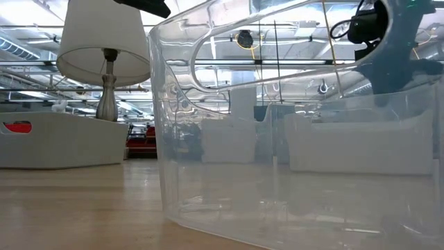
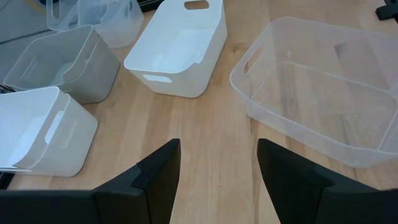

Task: Stack baskets by color
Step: Stack the middle transparent bin on top of the top transparent bin

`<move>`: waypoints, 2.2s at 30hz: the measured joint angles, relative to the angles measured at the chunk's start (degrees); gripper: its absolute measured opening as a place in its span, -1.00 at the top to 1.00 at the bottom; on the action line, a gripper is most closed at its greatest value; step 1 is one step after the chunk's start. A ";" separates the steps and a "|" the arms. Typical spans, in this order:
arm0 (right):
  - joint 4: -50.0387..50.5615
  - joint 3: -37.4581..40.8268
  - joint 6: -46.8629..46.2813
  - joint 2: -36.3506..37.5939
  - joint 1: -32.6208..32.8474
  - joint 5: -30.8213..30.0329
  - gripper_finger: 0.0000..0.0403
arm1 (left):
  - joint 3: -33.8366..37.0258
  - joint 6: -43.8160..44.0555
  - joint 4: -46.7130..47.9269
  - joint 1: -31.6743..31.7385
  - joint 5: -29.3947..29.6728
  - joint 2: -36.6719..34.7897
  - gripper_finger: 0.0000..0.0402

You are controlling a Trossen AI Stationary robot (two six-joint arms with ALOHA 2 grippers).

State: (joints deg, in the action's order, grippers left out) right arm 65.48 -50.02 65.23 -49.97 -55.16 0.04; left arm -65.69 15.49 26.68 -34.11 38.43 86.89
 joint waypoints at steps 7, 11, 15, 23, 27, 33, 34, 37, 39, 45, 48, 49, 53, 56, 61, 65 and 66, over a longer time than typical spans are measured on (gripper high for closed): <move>-1.87 0.54 -0.21 2.64 0.05 -0.17 0.74 | -0.02 -0.08 0.00 0.00 0.00 0.00 -0.06; -1.74 0.54 -0.45 4.67 0.07 -0.16 0.91 | -0.02 -0.22 0.00 0.00 0.00 0.00 -0.06; -1.07 0.54 -0.27 5.61 0.07 -0.19 0.96 | -0.02 -0.24 0.00 0.00 0.00 0.00 -0.06; -2.03 0.54 -1.27 6.28 0.07 -0.05 0.98 | -0.02 -0.28 -0.35 0.00 0.00 0.00 -0.06; -1.60 0.54 -2.28 6.44 0.09 0.23 0.99 | -0.02 -0.31 -0.37 0.00 0.00 0.00 -0.06; -1.39 0.54 -4.47 6.42 0.06 0.30 0.99 | -0.02 -0.28 -0.38 0.00 -0.01 0.00 -0.06; -1.41 0.54 -4.68 6.42 0.04 0.35 0.99 | -0.02 -0.28 -0.39 0.00 0.00 0.00 -0.06; -1.42 0.54 -5.75 6.42 -0.02 1.94 0.99 | -0.02 -0.28 -0.40 0.00 0.00 0.00 -0.06; -1.48 0.54 -6.03 6.42 -0.02 2.74 1.00 | -0.02 -0.28 -0.39 0.00 0.00 0.00 -0.06; -1.87 0.54 -6.29 6.42 -0.02 3.08 1.00 | -0.02 -0.28 -0.42 0.00 0.00 0.00 -0.06; -1.91 0.58 -6.27 6.42 -0.04 3.06 1.00 | -0.02 -0.28 -0.43 0.00 0.00 0.00 -0.06; -2.23 0.86 -6.27 6.43 -0.04 3.08 1.00 | -0.02 -0.28 -0.44 0.00 0.00 0.00 -0.06; -3.78 3.12 -6.12 6.42 -0.04 3.03 0.96 | -0.02 -0.28 -0.44 0.00 0.00 0.00 -0.06; -5.67 4.59 -6.07 6.42 -0.04 2.61 0.90 | -0.02 -0.26 -0.44 0.00 0.00 0.00 -0.06; -6.93 5.66 -6.05 6.42 -0.04 -0.36 0.81 | -0.02 -0.26 -0.44 0.00 0.00 0.00 -0.06; -7.01 5.77 -6.51 6.54 -0.04 -1.47 0.71 | -0.02 -0.27 -0.42 0.00 0.00 0.00 -0.06; -7.01 5.77 -6.90 6.63 -0.04 -1.47 0.69 | -0.02 -0.28 -0.43 0.00 0.00 0.00 -0.06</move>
State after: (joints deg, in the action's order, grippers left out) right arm 58.48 -44.25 58.33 -43.34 -55.20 -1.43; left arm -65.71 15.20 26.24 -34.11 38.44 86.89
